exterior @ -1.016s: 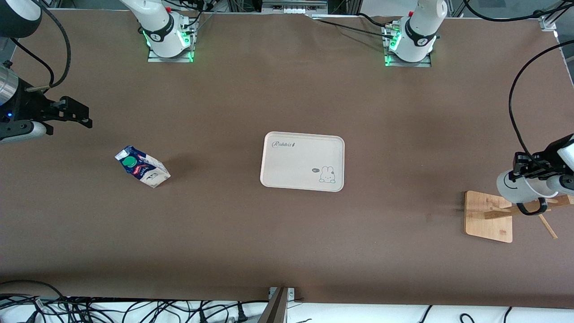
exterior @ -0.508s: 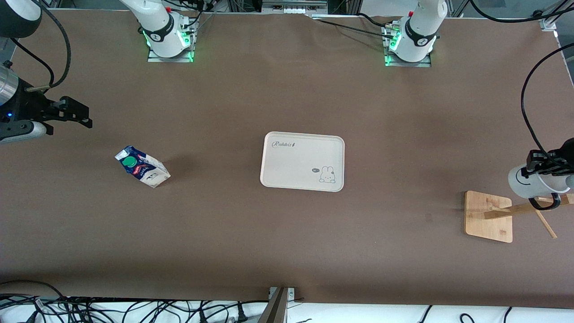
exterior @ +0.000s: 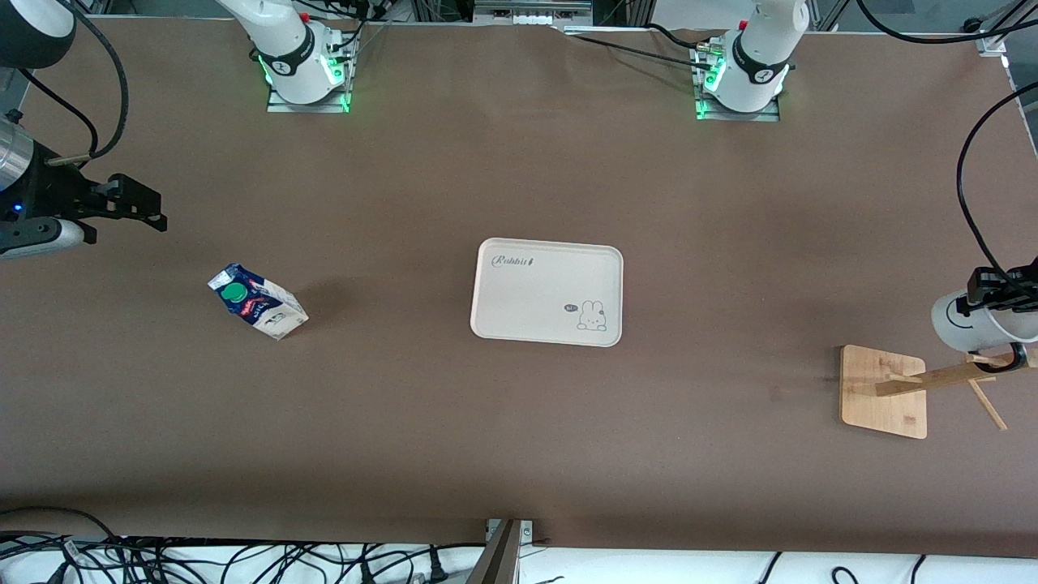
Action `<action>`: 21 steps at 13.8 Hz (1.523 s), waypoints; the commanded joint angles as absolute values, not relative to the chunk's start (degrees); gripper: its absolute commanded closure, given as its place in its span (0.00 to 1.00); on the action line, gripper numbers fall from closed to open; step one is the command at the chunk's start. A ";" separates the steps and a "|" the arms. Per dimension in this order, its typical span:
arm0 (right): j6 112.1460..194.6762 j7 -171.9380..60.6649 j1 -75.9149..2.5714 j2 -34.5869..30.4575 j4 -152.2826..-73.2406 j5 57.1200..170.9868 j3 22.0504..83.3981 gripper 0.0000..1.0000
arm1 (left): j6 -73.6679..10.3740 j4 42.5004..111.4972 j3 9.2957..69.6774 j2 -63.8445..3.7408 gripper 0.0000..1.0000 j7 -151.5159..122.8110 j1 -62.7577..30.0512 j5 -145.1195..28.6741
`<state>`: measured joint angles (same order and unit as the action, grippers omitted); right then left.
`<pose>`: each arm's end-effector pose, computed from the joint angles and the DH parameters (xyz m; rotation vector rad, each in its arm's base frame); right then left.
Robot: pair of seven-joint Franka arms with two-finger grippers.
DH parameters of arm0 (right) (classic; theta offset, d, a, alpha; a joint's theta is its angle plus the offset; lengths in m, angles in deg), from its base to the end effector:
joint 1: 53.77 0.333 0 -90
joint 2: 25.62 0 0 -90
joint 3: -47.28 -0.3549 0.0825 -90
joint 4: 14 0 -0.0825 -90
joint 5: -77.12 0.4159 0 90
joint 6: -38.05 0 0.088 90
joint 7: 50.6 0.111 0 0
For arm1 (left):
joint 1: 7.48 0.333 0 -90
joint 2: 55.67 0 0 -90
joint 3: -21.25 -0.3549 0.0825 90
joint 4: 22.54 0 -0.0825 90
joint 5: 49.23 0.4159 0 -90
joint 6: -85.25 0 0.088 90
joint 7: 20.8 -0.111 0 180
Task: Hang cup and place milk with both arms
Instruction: 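Carry the white mug with the left gripper to the wooden stand, then hang the mug handle on a stand peg and open the left gripper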
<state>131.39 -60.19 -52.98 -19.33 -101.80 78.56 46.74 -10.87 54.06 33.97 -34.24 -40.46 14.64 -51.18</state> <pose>0.6279 0.0169 0.6172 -3.1007 -0.2938 0.0174 0.6984 0.1405 0.5485 3.0148 -0.2434 0.0079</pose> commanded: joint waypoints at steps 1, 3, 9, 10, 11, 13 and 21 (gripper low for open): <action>130.52 -59.57 -53.24 -19.20 -101.01 77.91 46.48 0.00 | -10.46 54.19 34.52 -34.75 1.00 -42.16 15.46 -52.31; 130.52 -59.57 -53.24 -19.20 -101.01 77.91 46.48 0.00 | -10.46 54.28 34.52 -34.67 0.98 -42.16 15.55 -52.22; 130.52 -59.57 -53.24 -19.20 -101.01 77.91 46.48 0.00 | -7.48 54.01 34.70 -34.93 0.00 -41.37 15.37 -52.13; 130.52 -59.57 -53.24 -19.20 -101.01 77.91 46.48 0.00 | -6.86 53.84 34.70 -35.02 0.00 -41.28 15.37 -52.22; 130.52 -59.57 -53.24 -19.20 -101.01 77.91 46.48 0.00 | -6.68 53.84 34.87 -35.11 0.00 -41.28 15.37 -52.13; 130.52 -59.57 -53.24 -19.20 -101.01 77.91 46.48 0.00 | -6.51 53.84 35.22 -35.54 0.00 -40.76 14.59 -50.99; 130.52 -59.57 -53.24 -19.20 -101.01 77.91 46.48 0.00 | 4.48 54.37 35.66 -38.88 0.00 -31.71 11.34 -48.02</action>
